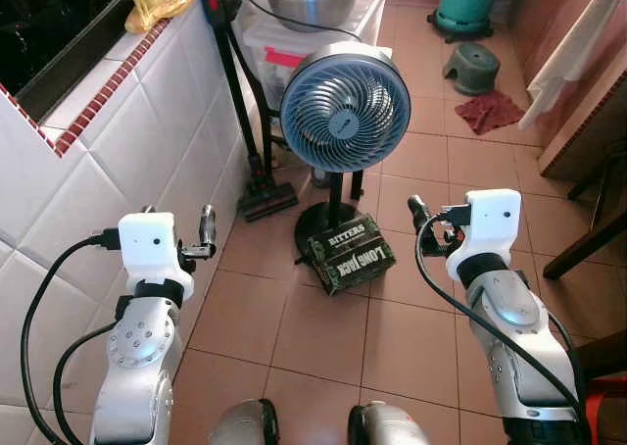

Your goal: Setting the table

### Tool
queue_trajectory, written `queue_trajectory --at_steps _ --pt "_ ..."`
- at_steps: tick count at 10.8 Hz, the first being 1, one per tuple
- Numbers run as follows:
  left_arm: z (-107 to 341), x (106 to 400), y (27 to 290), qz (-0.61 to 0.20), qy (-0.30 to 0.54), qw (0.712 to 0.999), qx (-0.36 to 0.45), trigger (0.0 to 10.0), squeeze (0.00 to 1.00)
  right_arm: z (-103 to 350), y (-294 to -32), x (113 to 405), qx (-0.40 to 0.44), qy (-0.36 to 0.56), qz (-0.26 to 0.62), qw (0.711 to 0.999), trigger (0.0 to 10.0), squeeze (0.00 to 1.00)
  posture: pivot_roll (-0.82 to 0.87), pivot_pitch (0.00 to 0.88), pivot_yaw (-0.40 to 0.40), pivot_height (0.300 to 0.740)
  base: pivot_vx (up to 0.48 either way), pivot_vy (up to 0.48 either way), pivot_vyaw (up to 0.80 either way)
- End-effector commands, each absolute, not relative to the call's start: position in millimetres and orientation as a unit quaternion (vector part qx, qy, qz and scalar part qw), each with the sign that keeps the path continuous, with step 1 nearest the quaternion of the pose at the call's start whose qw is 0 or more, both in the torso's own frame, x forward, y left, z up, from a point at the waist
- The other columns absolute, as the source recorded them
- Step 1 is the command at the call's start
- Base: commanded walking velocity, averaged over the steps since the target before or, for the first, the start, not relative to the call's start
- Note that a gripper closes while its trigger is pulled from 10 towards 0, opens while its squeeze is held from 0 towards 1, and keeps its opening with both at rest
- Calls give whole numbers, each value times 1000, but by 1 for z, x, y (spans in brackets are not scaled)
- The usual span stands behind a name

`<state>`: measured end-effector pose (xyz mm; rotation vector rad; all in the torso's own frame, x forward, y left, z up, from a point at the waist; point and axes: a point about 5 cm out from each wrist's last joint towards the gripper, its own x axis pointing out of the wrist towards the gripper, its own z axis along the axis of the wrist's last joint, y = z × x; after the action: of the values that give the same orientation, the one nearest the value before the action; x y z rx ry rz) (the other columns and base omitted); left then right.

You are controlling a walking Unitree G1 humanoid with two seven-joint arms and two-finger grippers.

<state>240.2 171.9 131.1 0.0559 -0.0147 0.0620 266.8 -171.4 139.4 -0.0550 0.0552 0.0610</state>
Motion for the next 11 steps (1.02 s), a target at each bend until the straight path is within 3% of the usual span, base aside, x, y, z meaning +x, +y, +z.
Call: queue_trajectory --at_steps 1,7,11 --pt "134 239 174 37 -14 999 35 10000 0 144 -169 265 -31 20 37 999 10000 0 -59 138 41 740 0 0 0" --pt "134 239 174 37 -14 999 35 10000 0 144 -169 265 -31 20 37 999 10000 0 -59 138 41 740 0 0 0" --pt "136 242 163 23 -16 1000 7 10000 0 153 -161 274 19 -1 39 999 10000 0 -53 149 36 740 0 66 0"
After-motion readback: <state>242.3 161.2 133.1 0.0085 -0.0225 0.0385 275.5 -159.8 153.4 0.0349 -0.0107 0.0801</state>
